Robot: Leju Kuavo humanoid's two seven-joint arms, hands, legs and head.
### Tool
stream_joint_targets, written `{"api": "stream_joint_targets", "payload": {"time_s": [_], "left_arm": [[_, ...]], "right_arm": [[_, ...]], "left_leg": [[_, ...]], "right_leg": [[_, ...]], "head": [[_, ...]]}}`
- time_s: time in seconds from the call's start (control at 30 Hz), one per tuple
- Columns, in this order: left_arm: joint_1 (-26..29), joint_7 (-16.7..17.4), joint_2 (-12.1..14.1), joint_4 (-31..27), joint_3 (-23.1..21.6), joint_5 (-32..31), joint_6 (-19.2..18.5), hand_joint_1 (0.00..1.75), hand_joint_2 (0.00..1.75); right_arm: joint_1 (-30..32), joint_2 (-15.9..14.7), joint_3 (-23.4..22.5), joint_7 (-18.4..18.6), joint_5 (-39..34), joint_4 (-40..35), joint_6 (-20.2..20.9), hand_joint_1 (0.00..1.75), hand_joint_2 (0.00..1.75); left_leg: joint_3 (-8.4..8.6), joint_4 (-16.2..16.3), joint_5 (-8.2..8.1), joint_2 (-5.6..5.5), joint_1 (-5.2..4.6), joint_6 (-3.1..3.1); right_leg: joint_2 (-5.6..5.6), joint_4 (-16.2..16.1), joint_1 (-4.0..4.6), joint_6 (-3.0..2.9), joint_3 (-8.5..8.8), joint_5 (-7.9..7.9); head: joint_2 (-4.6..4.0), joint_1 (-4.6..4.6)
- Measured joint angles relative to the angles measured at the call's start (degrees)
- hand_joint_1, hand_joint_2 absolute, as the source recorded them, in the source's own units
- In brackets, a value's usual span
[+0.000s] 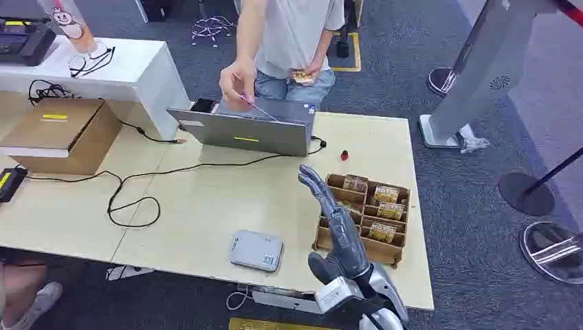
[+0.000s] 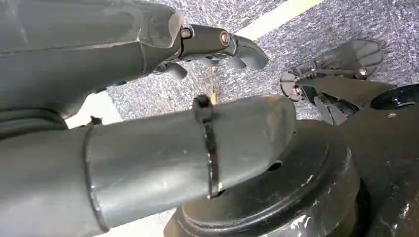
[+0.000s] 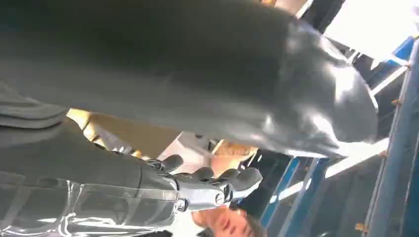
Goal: Pass the card to the sensor for recognition and then transmit it.
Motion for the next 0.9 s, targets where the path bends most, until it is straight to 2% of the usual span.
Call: {"api": "stream_joint_targets", "payload": {"time_s": [0.13,0.23,0.4,0.6,0.87,0.9], "left_arm": [[-0.01,0.0,-0.13,-0.11,0.0,-0.46,0.31,0.0,0.0],[-0.05,0.0,-0.22,-0.28,0.0,-0.72,0.48,0.0,0.0],[-0.34,0.04,-0.22,-0.28,0.0,-1.46,0.87,0.0,0.0],[-1.29,0.79,-0.17,-0.26,-0.11,-1.84,0.98,0.0,0.0],[-2.09,1.44,0.04,-0.26,-1.16,-1.95,0.96,0.0,0.0],[-2.15,1.51,0.06,-0.26,-1.46,-1.99,0.96,0.0,0.0]], "right_arm": [[-0.9,0.0,0.0,1.36,8.04,0.83,-6.91,0.0,0.0],[-1.64,0.0,-0.02,2.76,12.2,1.64,-9.72,0.0,0.0],[-3.76,0.41,-0.89,4.87,16.73,4.69,-12.47,0.0,0.0],[-8.18,1.44,-3.3,7.41,22.92,11.75,-16.82,0.0,0.0],[-13.06,2.73,-5.68,10.29,26.68,20.02,-19.54,0.0,0.0],[-13.45,2.84,-5.94,10.47,26.73,20.88,-19.62,0.0,1.75]], "left_leg": [[0.0,0.0,0.0,0.0,0.0,0.0],[0.0,0.0,0.0,0.0,0.0,0.0],[0.0,0.0,0.0,0.0,0.0,0.0],[0.0,0.0,0.01,0.0,0.0,0.0],[0.0,0.0,0.01,0.0,0.0,0.0],[0.0,0.0,0.01,0.0,0.0,0.0]], "right_leg": [[0.01,0.0,0.0,0.0,-0.01,0.0],[0.0,0.0,0.0,0.0,-0.01,0.0],[0.0,0.0,0.0,0.0,-0.01,0.0],[0.01,0.01,0.0,-0.01,-0.01,0.02],[0.0,0.01,0.0,-0.01,-0.01,0.02],[0.0,0.0,0.0,-0.01,-0.02,0.02]], "head": [[0.0,0.0],[0.0,0.0],[0.0,0.0],[0.0,0.0],[0.0,0.0],[0.0,0.0]]}}
